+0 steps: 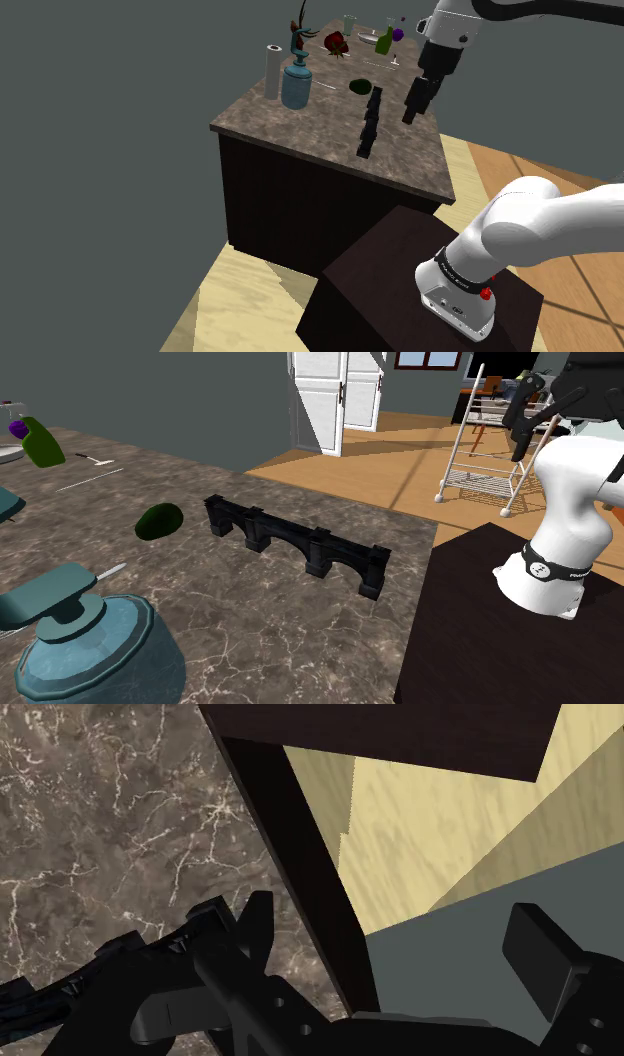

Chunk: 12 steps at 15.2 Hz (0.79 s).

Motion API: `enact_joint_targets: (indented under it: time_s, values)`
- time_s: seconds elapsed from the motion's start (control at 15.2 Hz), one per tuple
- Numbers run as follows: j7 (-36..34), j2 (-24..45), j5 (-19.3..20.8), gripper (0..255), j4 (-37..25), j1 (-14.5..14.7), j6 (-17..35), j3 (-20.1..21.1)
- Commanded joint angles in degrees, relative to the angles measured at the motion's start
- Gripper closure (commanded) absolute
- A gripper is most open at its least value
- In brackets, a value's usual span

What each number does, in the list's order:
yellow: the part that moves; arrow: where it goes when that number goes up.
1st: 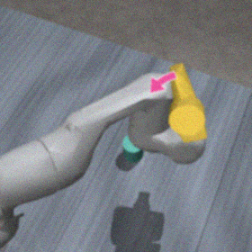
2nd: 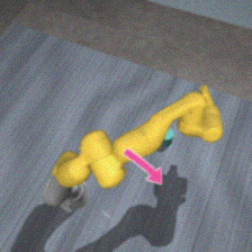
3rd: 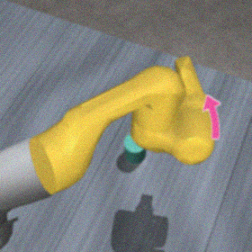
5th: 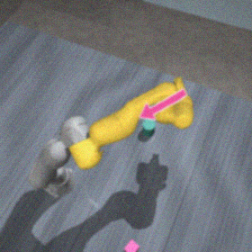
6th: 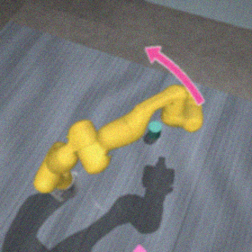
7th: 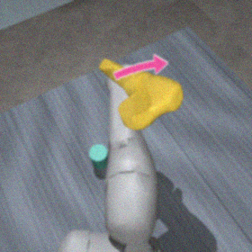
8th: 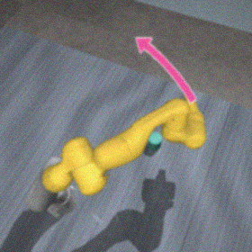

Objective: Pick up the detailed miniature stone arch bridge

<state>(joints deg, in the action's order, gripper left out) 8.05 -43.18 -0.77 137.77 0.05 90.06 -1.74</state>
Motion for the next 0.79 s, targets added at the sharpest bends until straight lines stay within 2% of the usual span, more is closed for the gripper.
enact_joint_targets:
  time_s: [0.0, 0.73]
  values:
    - [0.0, 0.0, 0.0, 0, 0.0, 0.0, 0.0, 0.0]
    - [-12.8, 22.7, 0.4, 0, -9.5, -6.4, 13.2, -1.4]
